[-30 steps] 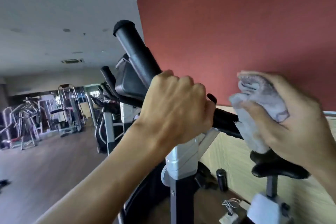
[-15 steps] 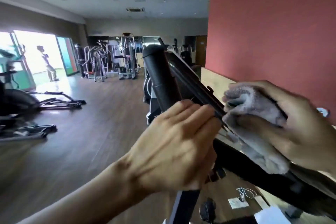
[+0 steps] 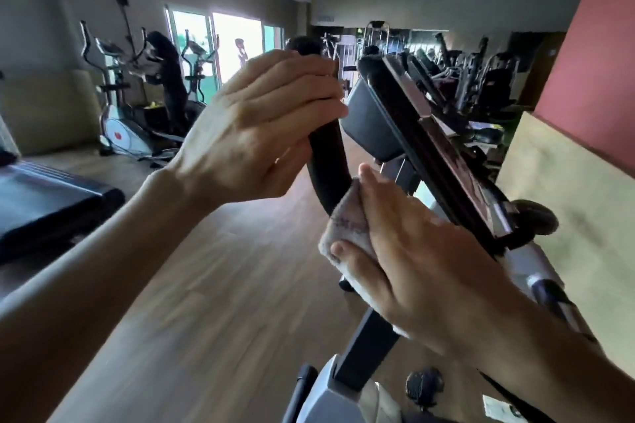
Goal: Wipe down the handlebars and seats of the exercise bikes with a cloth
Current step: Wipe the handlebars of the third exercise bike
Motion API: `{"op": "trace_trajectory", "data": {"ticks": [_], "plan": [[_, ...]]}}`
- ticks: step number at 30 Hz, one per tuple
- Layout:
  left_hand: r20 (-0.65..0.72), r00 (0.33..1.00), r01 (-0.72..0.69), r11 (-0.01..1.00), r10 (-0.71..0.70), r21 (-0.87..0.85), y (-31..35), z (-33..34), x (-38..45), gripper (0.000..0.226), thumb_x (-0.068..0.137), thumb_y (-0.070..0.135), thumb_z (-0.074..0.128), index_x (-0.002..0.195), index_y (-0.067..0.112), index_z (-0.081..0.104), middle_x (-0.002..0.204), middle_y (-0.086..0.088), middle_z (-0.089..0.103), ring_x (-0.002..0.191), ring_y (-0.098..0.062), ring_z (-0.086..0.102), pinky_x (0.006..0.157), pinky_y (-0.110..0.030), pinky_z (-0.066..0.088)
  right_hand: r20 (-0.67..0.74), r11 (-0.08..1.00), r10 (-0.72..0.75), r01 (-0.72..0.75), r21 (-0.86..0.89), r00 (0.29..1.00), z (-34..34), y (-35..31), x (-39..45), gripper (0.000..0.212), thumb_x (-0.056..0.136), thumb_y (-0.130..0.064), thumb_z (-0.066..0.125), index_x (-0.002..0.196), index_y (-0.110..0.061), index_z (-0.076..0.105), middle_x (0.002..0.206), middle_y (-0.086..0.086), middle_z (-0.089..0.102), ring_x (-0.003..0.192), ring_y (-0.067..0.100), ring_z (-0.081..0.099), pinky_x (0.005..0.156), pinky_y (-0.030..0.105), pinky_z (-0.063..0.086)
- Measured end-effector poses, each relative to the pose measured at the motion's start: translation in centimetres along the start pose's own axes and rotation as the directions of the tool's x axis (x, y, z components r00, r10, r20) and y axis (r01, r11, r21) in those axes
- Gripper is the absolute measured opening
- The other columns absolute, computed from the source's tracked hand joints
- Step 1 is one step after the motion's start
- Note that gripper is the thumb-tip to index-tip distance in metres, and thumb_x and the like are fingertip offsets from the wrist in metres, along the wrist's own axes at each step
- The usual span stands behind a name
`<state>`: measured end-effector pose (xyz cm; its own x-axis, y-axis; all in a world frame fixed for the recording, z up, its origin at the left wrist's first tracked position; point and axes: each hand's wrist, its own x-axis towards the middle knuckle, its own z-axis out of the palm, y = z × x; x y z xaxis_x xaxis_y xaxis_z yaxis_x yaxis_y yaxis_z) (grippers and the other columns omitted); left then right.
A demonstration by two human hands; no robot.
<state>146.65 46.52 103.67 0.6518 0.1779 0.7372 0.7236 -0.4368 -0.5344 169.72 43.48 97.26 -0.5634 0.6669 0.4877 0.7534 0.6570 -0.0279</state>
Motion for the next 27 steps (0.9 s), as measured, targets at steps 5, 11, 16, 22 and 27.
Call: {"op": "trace_trajectory", "data": {"ticks": [5, 11, 16, 22, 27], "plan": [[0.012, 0.994, 0.104, 0.992, -0.105, 0.068, 1.8, 0.2, 0.3, 0.031, 0.094, 0.005, 0.047, 0.11, 0.001, 0.074, 0.119, -0.014, 0.071, 0.127, -0.034, 0.061, 0.117, -0.049, 0.035, 0.135, 0.999, 0.019, -0.023, 0.027, 0.991, -1.4, 1.0, -1.7, 0.082, 0.096, -0.071, 0.013, 0.16, -0.021, 0.012, 0.158, -0.005, 0.037, 0.137, 0.013, 0.047, 0.101, 0.037, 0.053], [0.081, 0.991, 0.104, 0.993, -0.107, 0.048, 1.7, 0.7, 0.5, 0.036, 0.097, 0.011, 0.041, 0.111, 0.002, 0.072, 0.119, -0.014, 0.07, 0.129, -0.035, 0.057, 0.123, -0.049, 0.025, 0.103, 0.989, 0.018, -0.033, 0.146, 0.995, -0.9, -0.6, 3.6, 0.078, 0.102, -0.06, 0.025, 0.158, -0.007, 0.015, 0.145, 0.006, 0.049, 0.125, 0.025, 0.054, 0.093, 0.042, 0.048], [0.072, 0.989, 0.125, 0.991, -0.127, 0.039, 2.4, 0.5, 0.3, 0.037, 0.096, 0.008, 0.04, 0.112, 0.0, 0.072, 0.122, -0.016, 0.069, 0.133, -0.036, 0.054, 0.125, -0.051, 0.023, 0.171, 0.99, -0.061, 0.038, 0.135, 0.983, -0.7, 1.8, -0.3, 0.082, 0.095, -0.066, 0.016, 0.16, -0.017, 0.009, 0.163, 0.0, 0.03, 0.141, 0.017, 0.045, 0.108, 0.033, 0.044], [0.019, 0.975, 0.223, 0.975, -0.223, 0.003, 3.6, 2.0, 0.7, 0.035, 0.093, 0.007, 0.04, 0.106, -0.002, 0.071, 0.118, -0.018, 0.068, 0.131, -0.04, 0.053, 0.126, -0.05, 0.016, 0.297, 0.986, -0.014, -0.036, 0.161, 0.955, -1.5, 2.5, -1.3, 0.078, 0.101, -0.061, 0.022, 0.163, -0.02, -0.002, 0.171, -0.007, 0.009, 0.155, 0.003, 0.008, 0.117, 0.017, 0.014], [-0.017, 0.976, 0.215, 0.976, -0.215, 0.026, 3.4, 2.4, 0.5, 0.037, 0.095, 0.011, 0.038, 0.107, -0.001, 0.071, 0.119, -0.018, 0.068, 0.13, -0.04, 0.054, 0.125, -0.054, 0.019, 0.235, 0.95, -0.078, 0.001, 0.311, 0.969, -1.1, 1.9, 2.2, 0.076, 0.106, -0.047, 0.035, 0.163, -0.011, -0.002, 0.17, 0.006, 0.015, 0.156, 0.015, 0.012, 0.124, 0.028, 0.015]]}}
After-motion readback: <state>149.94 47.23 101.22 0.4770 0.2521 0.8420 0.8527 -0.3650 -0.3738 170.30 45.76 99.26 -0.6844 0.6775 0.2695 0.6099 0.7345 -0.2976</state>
